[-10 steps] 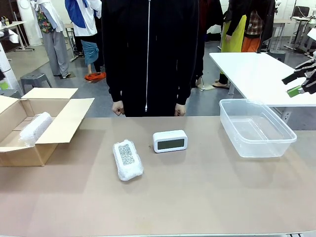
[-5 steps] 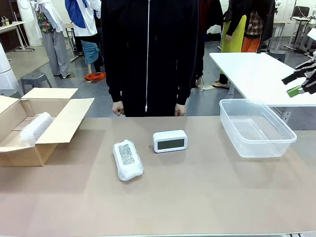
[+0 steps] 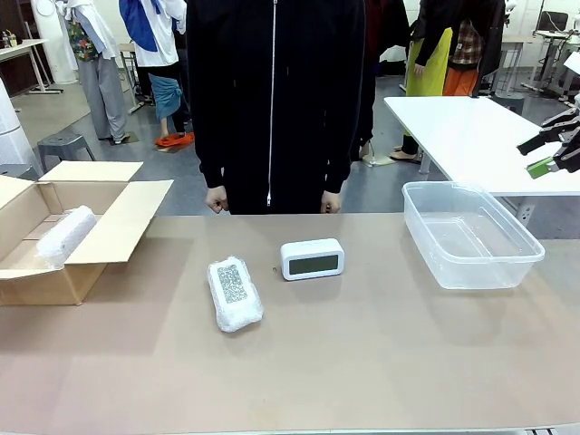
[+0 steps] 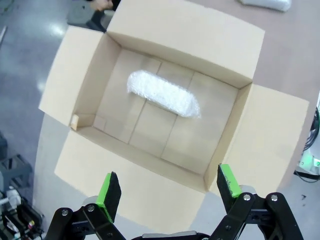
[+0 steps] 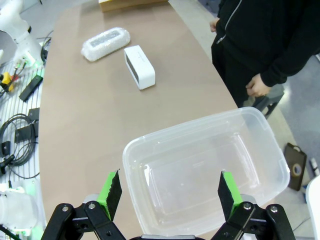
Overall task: Separate and place wrapped and unwrapped clocks.
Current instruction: Pick up the Digital clock indicated by the person.
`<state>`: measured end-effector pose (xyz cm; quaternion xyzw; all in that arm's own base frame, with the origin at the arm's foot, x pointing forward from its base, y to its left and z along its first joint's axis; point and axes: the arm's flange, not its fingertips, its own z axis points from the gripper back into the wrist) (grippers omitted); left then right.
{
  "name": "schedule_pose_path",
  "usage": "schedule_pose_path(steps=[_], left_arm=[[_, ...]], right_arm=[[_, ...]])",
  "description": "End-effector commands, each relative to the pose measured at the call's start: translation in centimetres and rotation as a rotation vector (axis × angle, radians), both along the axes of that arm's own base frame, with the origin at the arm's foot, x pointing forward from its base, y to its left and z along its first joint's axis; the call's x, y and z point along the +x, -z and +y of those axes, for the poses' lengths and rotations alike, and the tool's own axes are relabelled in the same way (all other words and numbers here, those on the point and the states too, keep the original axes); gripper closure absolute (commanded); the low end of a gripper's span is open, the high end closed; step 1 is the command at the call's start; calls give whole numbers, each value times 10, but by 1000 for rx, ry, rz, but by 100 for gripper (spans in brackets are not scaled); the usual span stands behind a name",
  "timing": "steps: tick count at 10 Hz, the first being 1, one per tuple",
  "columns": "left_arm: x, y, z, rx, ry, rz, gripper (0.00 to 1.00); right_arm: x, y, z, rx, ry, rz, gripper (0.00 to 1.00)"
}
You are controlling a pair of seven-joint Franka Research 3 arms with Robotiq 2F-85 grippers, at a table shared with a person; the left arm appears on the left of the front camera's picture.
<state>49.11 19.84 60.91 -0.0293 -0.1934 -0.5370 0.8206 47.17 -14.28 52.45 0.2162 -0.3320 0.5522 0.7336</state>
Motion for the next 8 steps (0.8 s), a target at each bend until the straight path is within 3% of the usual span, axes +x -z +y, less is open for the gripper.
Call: schedule_pose_path(steps=[1, 5, 8], left_arm=[[1, -7, 14, -116, 90, -63, 0], [-1, -14, 16, -234, 199, -145, 0], [3, -15, -5, -293, 200, -170, 0]], right_arm=[[1, 0, 1, 8, -6, -4, 0], [1, 0, 1, 8, -6, -4, 0], [1, 0, 1, 8, -6, -4, 0]])
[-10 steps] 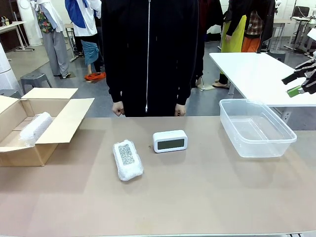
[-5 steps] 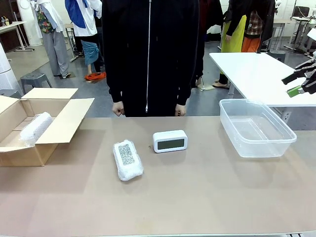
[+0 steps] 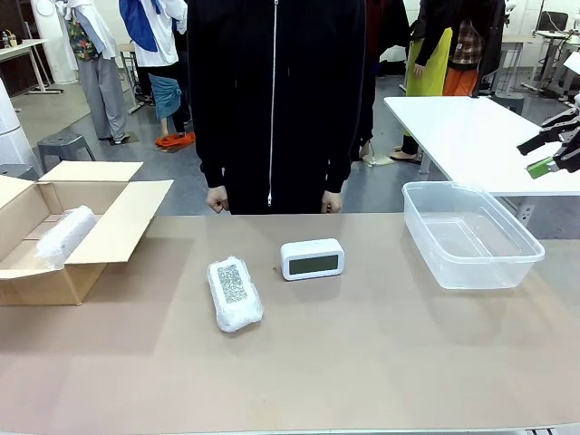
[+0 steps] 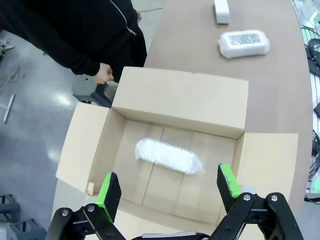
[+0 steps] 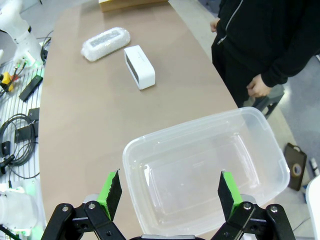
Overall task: Separate and place wrapped and unwrapped clocks.
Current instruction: Pick up the Digital clock indicated by the person.
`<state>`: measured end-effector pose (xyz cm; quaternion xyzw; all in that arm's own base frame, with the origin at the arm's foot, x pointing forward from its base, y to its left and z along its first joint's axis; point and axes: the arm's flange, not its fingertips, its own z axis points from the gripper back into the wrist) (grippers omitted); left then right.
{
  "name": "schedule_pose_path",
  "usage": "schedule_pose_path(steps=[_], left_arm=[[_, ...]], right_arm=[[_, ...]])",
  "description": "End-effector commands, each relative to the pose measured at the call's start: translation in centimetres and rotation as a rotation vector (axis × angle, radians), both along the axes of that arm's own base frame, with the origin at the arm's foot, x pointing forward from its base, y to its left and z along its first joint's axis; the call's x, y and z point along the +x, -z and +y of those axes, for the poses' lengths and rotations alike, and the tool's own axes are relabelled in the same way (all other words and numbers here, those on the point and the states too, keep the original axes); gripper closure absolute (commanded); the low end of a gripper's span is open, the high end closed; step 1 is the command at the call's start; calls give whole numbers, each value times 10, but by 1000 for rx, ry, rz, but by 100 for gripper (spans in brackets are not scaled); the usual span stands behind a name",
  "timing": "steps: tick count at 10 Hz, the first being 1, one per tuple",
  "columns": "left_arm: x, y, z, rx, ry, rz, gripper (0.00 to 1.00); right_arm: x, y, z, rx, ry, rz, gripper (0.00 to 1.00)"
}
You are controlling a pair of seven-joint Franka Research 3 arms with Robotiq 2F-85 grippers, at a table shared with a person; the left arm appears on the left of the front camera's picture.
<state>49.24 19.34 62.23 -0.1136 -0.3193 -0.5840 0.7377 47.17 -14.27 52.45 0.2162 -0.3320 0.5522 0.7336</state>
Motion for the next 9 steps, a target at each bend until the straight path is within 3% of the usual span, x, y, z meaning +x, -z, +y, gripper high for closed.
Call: schedule_pose_path(steps=[1, 5, 6, 7, 9], left_arm=[[2, -2, -1, -55, 8, -27, 0], [5, -5, -19, -65, 1, -27, 0], [7, -5, -22, -54, -47, -24, 0], [6, -3, -13, -47, 13, -19, 0], [6, -3, -13, -47, 13, -19, 0]], right_arm=[[1, 0, 1, 8, -6, -4, 0], [1, 0, 1, 8, -6, -4, 0], [1, 0, 1, 8, -6, -4, 0], [1, 0, 1, 8, -6, -4, 0], [1, 0, 1, 8, -6, -4, 0]])
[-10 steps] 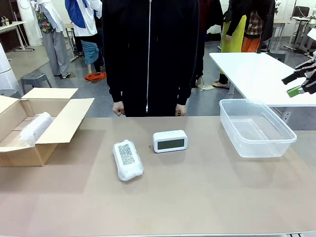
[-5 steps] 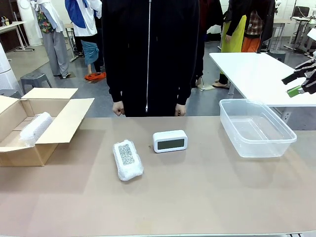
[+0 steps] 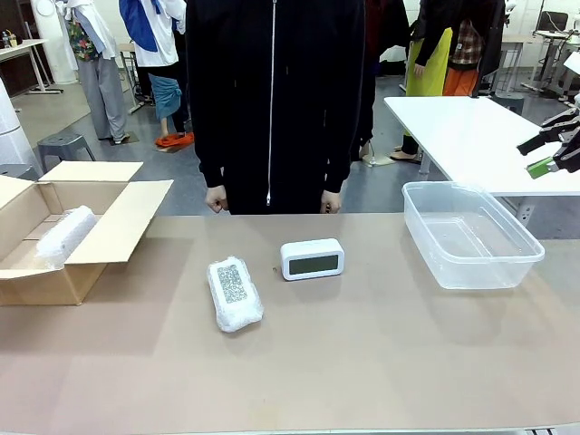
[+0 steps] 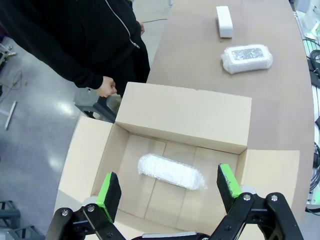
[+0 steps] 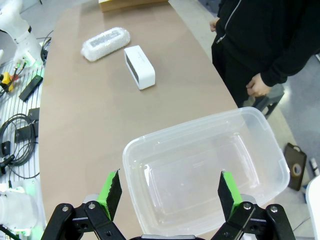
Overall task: Separate and place wrapped and unwrapped clocks.
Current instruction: Pick up the Digital clock indicated by the person.
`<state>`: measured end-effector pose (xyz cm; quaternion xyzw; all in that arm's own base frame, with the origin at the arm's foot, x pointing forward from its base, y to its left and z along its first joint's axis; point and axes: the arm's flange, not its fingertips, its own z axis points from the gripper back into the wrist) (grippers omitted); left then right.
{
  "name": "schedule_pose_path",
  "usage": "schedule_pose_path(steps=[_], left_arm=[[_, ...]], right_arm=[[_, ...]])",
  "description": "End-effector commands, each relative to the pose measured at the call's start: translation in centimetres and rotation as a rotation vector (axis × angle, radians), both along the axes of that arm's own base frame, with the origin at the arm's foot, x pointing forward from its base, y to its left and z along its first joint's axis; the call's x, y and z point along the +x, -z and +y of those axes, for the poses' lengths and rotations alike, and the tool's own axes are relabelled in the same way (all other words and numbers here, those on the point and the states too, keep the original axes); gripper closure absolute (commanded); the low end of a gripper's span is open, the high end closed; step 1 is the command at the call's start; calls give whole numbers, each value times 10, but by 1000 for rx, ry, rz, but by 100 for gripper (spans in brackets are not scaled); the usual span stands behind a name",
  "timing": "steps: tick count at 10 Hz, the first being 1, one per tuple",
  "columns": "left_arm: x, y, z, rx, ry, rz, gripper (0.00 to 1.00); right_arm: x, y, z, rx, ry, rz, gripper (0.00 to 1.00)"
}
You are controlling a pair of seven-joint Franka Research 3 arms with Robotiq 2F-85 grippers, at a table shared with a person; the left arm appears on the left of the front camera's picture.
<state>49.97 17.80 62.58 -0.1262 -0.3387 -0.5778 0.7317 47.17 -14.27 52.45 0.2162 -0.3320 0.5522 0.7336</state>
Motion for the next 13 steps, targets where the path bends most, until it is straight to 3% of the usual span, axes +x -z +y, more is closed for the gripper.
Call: schedule_pose_path(steps=[1, 13], left_arm=[[-2, 1, 2, 0, 12, -3, 0], [-2, 1, 2, 0, 12, -3, 0]], right_arm=[[1, 0, 1, 8, -6, -4, 0], [1, 0, 1, 8, -6, -4, 0]])
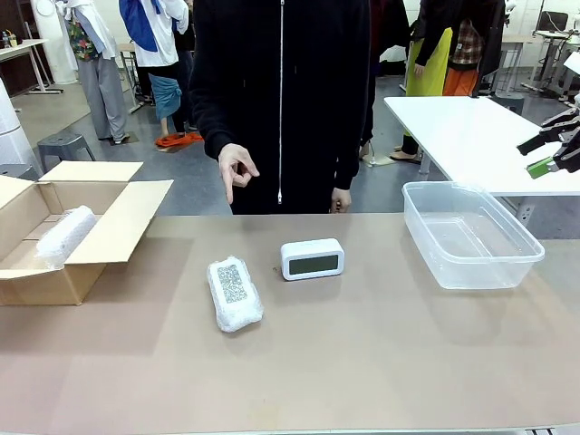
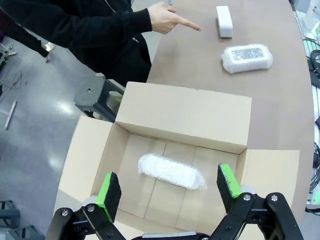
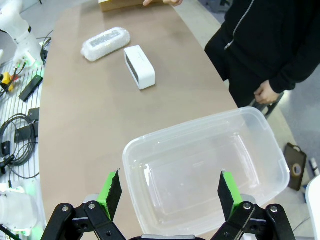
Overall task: Separate and place wrapped and unwrapped clocks.
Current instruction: Pick up the Digital clock indicated by the person.
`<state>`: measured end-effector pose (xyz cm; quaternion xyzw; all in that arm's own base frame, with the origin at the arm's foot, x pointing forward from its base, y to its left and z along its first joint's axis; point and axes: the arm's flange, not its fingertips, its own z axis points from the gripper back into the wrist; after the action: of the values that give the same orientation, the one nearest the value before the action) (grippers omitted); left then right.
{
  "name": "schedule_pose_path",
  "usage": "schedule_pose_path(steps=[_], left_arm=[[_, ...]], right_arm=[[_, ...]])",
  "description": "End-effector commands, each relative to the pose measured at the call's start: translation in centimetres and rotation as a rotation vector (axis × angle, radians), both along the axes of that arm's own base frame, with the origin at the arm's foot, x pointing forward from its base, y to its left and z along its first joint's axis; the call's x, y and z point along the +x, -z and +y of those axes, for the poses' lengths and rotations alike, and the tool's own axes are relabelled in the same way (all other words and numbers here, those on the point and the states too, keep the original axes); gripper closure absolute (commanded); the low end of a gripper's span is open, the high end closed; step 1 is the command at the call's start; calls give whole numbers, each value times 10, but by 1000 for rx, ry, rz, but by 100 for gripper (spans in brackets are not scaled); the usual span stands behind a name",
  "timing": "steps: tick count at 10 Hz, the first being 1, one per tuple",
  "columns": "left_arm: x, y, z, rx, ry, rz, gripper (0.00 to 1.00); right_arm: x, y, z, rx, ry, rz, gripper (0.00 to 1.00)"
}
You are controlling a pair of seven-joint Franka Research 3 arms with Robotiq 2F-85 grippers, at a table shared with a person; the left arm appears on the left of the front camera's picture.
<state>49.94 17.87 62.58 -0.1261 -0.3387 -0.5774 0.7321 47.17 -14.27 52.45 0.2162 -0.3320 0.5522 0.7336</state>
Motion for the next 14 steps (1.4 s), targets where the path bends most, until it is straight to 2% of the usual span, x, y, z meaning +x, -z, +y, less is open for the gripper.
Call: schedule_pose_path(steps=[1, 14], left_arm=[[-1, 1, 1, 0, 13, -3, 0], [-1, 1, 1, 0, 13, -3, 0]], right_arm=[[1, 0, 1, 8, -6, -4, 0], [1, 0, 1, 8, -6, -4, 0]])
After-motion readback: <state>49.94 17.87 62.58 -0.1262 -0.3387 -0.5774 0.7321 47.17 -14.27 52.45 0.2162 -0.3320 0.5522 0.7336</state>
